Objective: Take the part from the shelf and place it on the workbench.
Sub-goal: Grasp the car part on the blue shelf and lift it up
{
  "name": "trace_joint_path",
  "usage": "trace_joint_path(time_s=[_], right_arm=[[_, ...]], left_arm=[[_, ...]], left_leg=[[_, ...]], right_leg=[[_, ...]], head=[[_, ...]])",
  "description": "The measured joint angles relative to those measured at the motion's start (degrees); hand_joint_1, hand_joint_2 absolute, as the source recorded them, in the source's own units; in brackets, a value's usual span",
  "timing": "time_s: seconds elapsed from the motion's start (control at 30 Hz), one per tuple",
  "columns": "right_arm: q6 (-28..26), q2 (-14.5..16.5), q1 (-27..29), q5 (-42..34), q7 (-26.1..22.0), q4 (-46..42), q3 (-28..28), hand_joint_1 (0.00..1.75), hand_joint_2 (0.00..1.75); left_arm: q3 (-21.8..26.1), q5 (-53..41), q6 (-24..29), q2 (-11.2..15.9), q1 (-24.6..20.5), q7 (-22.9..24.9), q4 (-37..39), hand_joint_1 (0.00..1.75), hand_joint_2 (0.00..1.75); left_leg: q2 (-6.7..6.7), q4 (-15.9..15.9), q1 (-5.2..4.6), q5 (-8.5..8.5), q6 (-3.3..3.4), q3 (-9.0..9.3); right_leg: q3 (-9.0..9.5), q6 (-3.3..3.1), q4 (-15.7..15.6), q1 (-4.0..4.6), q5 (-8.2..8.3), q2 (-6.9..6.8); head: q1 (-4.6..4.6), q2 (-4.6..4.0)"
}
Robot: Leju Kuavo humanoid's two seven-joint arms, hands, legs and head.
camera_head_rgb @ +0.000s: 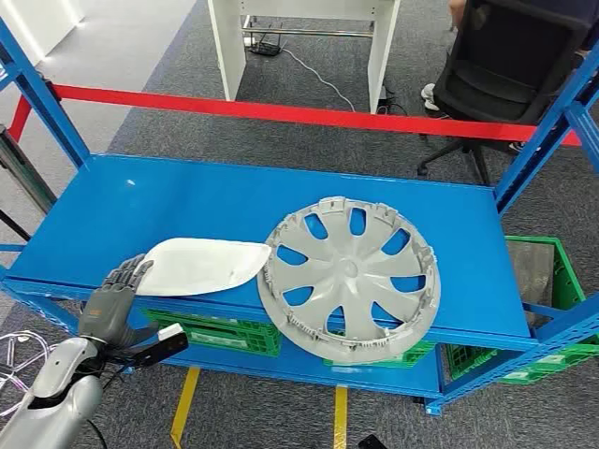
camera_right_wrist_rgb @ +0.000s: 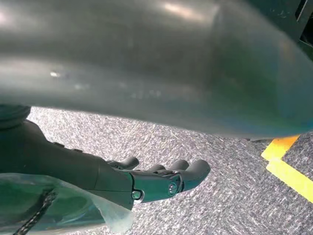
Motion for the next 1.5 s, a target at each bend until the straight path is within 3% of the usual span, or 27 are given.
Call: trace_joint_path(time_s=[0.3, 0.6, 0.67, 0.8, 1.5], right_arm=[[0.18, 0.0, -0.04, -0.28, 0.0, 0.0, 0.47, 0.0, 0.0], [0.28, 0.0, 0.02, -0.98, -0.02, 0.0, 0.48, 0.0, 0.0], [0.28, 0.0, 0.02, -1.04, -0.02, 0.0, 0.49, 0.0, 0.0], [0.25, 0.0, 0.02, -1.11, -0.02, 0.0, 0.5, 0.0, 0.0], [-0.76, 0.0, 0.08, -1.93, -0.37, 0.0, 1.34, 0.0, 0.0]], left_arm=[[-2.59, -2.31, -0.86, 0.21, -1.57, 0.62, 2.0, 0.0, 1.75], [-4.31, -2.59, -1.12, 2.09, -2.19, 1.84, 2.36, 0.0, 1.75], [-4.45, -2.42, -1.11, 2.35, -2.27, 1.98, 2.36, 0.06, 1.75], [-4.68, -2.07, -0.87, 2.69, -2.3, 2.03, 2.36, 1.71, 1.75], [-1.4, 0.26, 3.27, 3.93, -2.25, 1.92, 0.52, 1.75, 1.75]], left_leg=[[0.0, 0.0, 0.0, 0.0, 0.0, 0.0], [0.0, 0.0, 0.0, 0.0, 0.0, 0.0], [0.0, 0.0, 0.0, 0.0, 0.0, 0.0], [0.0, 0.0, 0.0, 0.01, -0.01, 0.0], [0.0, 0.0, 0.0, 0.03, -0.04, 0.01]], right_leg=[[0.02, 0.0, 0.0, 0.0, 0.0, 0.01], [0.0, 0.0, 0.02, 0.0, 0.0, 0.01], [0.0, 0.0, 0.02, 0.0, 0.0, 0.01], [0.0, 0.0, 0.03, 0.0, 0.0, 0.01], [-0.04, 0.0, 0.14, 0.0, 0.0, 0.01]], head=[[0.01, 0.0], [0.0, 0.0], [0.0, 0.0], [0.0, 0.0], [0.0, 0.0]])
